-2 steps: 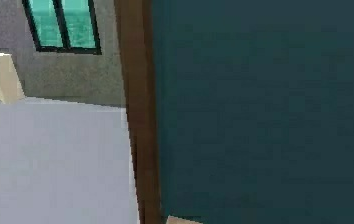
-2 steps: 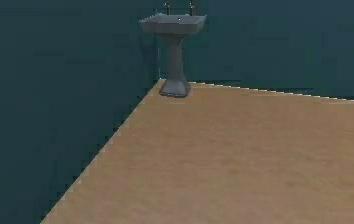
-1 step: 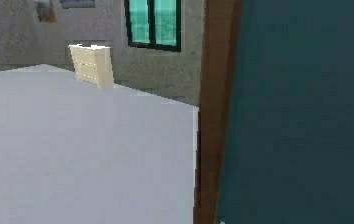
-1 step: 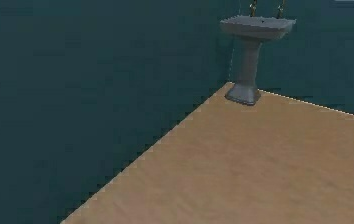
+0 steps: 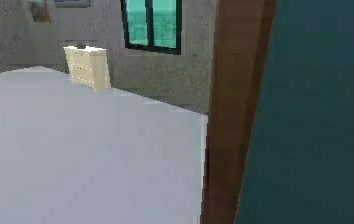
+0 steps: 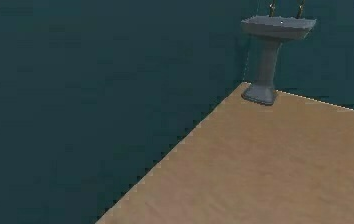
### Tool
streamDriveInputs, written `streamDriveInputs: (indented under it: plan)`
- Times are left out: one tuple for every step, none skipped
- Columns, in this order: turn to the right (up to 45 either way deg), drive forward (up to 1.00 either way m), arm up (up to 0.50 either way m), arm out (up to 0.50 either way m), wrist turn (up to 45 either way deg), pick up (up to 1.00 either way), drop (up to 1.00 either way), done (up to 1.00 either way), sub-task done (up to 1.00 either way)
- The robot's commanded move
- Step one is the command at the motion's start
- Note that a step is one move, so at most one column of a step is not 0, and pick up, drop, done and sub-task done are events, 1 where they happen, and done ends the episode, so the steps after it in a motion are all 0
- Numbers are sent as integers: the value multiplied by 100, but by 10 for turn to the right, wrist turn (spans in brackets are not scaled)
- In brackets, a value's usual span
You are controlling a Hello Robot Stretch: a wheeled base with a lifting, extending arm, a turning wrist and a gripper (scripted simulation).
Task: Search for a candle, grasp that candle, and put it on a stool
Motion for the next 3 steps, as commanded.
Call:
streamDriveInputs:
  plan:
    - [-420,0,0,0,0,0,0,0,0]
    - [-30,0,0,0,0,0,0,0,0]
    - [450,0,0,0,0,0,0,0,0]
